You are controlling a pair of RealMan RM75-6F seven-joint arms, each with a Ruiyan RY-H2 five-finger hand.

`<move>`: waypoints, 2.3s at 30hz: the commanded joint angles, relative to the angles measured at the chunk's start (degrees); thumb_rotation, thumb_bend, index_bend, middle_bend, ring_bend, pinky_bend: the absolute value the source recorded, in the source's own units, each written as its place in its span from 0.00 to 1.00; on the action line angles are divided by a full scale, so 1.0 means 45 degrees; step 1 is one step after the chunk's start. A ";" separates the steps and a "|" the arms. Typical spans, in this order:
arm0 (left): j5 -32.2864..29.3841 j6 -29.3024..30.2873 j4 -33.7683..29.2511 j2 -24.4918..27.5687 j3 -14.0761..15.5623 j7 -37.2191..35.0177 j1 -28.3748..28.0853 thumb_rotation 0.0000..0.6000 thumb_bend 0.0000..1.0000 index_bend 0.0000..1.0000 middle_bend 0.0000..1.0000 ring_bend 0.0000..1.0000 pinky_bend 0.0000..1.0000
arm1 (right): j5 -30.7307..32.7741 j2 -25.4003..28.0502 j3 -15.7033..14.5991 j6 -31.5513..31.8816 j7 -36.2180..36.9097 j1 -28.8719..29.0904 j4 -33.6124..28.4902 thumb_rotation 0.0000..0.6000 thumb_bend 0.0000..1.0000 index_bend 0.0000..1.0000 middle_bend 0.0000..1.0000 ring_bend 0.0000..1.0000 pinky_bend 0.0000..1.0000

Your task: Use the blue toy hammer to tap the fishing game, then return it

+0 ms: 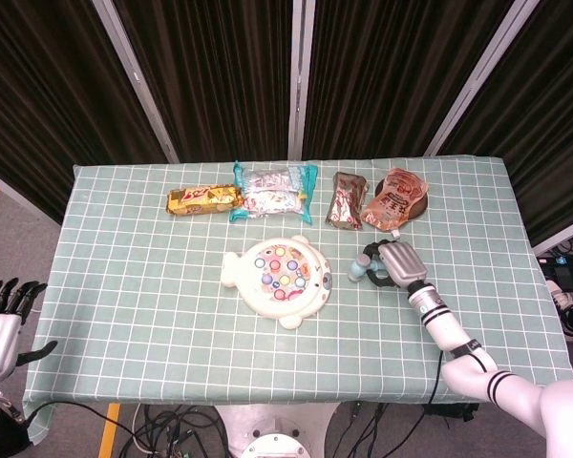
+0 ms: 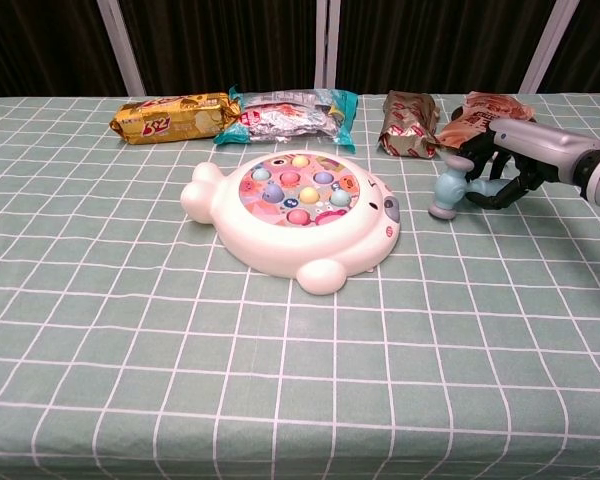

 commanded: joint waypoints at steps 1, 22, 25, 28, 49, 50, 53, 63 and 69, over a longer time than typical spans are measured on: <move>-0.0001 -0.0004 0.0001 -0.0002 0.0006 -0.0016 0.0007 1.00 0.00 0.16 0.14 0.05 0.03 | -0.0010 -0.0001 -0.0027 0.0019 0.0039 -0.0004 0.0017 1.00 0.35 0.49 0.43 0.33 0.39; 0.0030 -0.0072 0.0074 -0.0018 -0.0003 -0.0048 -0.0030 1.00 0.00 0.15 0.14 0.05 0.03 | -0.1925 0.1179 -0.0215 0.3552 -0.1703 -0.0322 -0.1777 1.00 0.48 0.66 0.57 0.50 0.58; 0.0042 -0.0117 0.0099 -0.0036 0.0011 -0.0066 -0.0050 1.00 0.00 0.15 0.14 0.05 0.03 | -0.2219 0.1669 -0.0178 0.3759 -0.2892 -0.0185 -0.2818 1.00 0.49 0.68 0.59 0.52 0.60; 0.0043 -0.0136 0.0147 -0.0072 0.0011 -0.0111 -0.0059 1.00 0.00 0.14 0.14 0.05 0.03 | -0.2285 0.1982 -0.0088 0.3603 -0.3894 0.0028 -0.3764 1.00 0.49 0.69 0.61 0.53 0.63; 0.0015 -0.0181 0.0851 -0.0373 0.0062 -0.0850 0.0002 1.00 0.00 0.14 0.14 0.05 0.03 | -0.1015 0.0508 0.0340 0.0948 -0.6391 0.1862 -0.3879 1.00 0.51 0.71 0.62 0.54 0.64; 0.0029 -0.0160 0.0882 -0.0383 0.0062 -0.0880 0.0010 1.00 0.00 0.14 0.14 0.05 0.03 | -0.0989 0.0472 0.0302 0.0895 -0.6467 0.1881 -0.3852 1.00 0.51 0.71 0.62 0.54 0.64; 0.0062 -0.0098 0.0971 -0.0410 0.0074 -0.0969 0.0045 1.00 0.00 0.14 0.14 0.05 0.03 | -0.0952 0.0485 0.0265 0.0973 -0.6587 0.1866 -0.3940 1.00 0.51 0.72 0.62 0.55 0.65; 0.0158 0.0023 0.1018 -0.0440 0.0073 -0.1028 0.0083 1.00 0.00 0.14 0.14 0.05 0.03 | -0.0907 0.0632 0.0654 0.1434 -0.6452 0.2053 -0.4360 1.00 0.51 0.72 0.62 0.54 0.65; 0.0070 -0.0024 0.1090 -0.0461 0.0078 -0.1100 0.0118 1.00 0.00 0.14 0.14 0.05 0.03 | -0.0748 -0.0092 0.0644 0.1083 -0.6600 0.2427 -0.3713 1.00 0.51 0.72 0.62 0.54 0.65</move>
